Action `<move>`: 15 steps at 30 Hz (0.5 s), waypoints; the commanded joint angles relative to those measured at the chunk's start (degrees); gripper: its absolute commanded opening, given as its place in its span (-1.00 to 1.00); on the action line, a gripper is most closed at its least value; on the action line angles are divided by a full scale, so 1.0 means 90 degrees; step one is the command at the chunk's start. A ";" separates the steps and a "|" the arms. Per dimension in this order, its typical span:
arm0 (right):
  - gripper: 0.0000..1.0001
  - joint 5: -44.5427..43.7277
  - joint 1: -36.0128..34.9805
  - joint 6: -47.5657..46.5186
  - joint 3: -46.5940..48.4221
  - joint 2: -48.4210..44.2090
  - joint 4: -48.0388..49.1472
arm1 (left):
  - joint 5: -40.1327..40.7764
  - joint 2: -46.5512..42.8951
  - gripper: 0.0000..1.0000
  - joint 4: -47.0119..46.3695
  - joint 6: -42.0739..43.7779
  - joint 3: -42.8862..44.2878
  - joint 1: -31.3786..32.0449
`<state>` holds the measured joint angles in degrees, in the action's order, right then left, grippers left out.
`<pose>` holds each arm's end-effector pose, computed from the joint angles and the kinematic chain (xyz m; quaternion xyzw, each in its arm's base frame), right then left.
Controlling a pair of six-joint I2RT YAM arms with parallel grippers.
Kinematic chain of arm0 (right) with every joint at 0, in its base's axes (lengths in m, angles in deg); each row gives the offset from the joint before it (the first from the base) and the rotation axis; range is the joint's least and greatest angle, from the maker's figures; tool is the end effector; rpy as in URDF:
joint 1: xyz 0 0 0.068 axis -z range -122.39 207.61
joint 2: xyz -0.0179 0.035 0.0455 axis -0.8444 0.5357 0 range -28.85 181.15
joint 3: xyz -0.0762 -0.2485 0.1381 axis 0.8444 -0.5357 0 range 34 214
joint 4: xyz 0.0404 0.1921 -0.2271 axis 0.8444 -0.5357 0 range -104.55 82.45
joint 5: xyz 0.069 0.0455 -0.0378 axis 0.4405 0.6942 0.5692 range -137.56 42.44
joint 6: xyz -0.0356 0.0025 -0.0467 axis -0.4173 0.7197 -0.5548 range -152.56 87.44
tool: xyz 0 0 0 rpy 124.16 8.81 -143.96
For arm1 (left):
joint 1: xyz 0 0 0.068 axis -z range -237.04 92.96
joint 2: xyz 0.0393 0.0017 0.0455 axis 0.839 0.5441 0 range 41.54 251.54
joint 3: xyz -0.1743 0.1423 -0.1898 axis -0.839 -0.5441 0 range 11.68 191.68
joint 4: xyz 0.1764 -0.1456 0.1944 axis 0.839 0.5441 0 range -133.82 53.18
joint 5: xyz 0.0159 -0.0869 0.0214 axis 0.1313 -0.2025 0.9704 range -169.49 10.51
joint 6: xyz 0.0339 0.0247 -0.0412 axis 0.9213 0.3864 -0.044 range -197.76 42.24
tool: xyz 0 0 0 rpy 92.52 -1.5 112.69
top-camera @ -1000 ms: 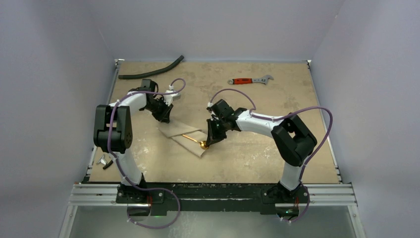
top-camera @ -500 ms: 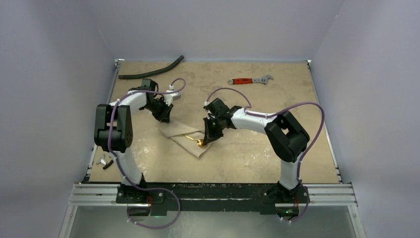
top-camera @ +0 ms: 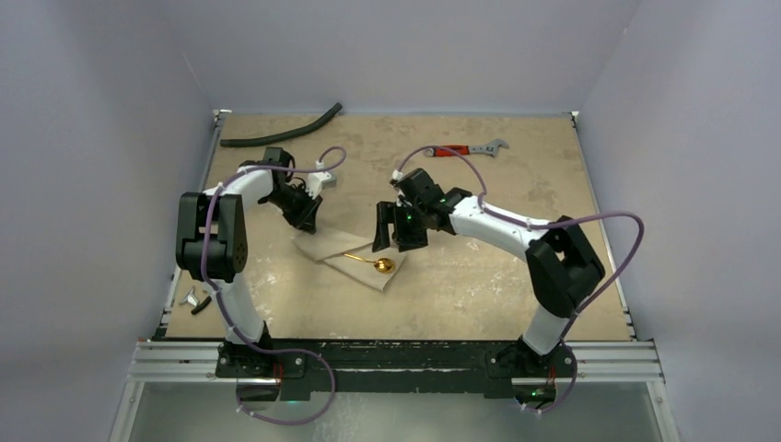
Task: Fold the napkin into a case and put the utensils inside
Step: Pick up the spoon from the center of the board.
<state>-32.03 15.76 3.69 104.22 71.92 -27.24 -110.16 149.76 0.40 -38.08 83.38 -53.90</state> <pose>0.3080 0.2912 0.2125 -0.0913 0.9285 0.3109 0.1816 0.3909 -0.0432 0.1542 0.3707 0.8871 -0.2259 0.1565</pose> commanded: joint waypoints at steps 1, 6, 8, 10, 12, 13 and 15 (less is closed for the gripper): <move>0.56 -0.0128 0.0384 0.0433 -0.0467 -0.0647 -0.0176 | -0.0212 0.0025 -0.71 0.0252 0.0084 0.0193 -0.0004; 0.54 -0.0280 0.0780 0.1015 -0.0957 -0.0688 0.0362 | -0.0203 -0.0058 -0.65 0.0316 0.0023 0.0300 -0.0016; 0.56 -0.0334 0.0796 0.1240 -0.0960 -0.0514 0.0601 | -0.0184 -0.0088 -0.51 0.0364 -0.0010 0.0401 -0.0016; 0.58 -0.0428 0.0825 0.1426 -0.0912 -0.0312 0.0832 | -0.0157 -0.0095 -0.34 0.0463 -0.0029 0.0569 -0.0058; 0.59 -0.0559 0.0879 0.1522 -0.0803 -0.0060 0.0986 | -0.0165 -0.0109 -0.19 0.0584 -0.0059 0.0777 -0.0124; 0.59 -0.0584 0.0904 0.1560 -0.0749 0.0080 0.1060 | -0.0166 -0.0102 -0.11 0.0656 -0.0070 0.0906 -0.0145; 0.59 -0.0819 0.0924 0.1483 -0.0547 0.0359 0.1064 | -0.0131 -0.0053 0.10 0.0887 -0.0041 0.1196 -0.0178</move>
<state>-35.15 23.59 14.81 95.98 71.83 -20.46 -110.14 149.78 4.80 -38.19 88.38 -54.34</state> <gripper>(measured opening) 0.791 0.480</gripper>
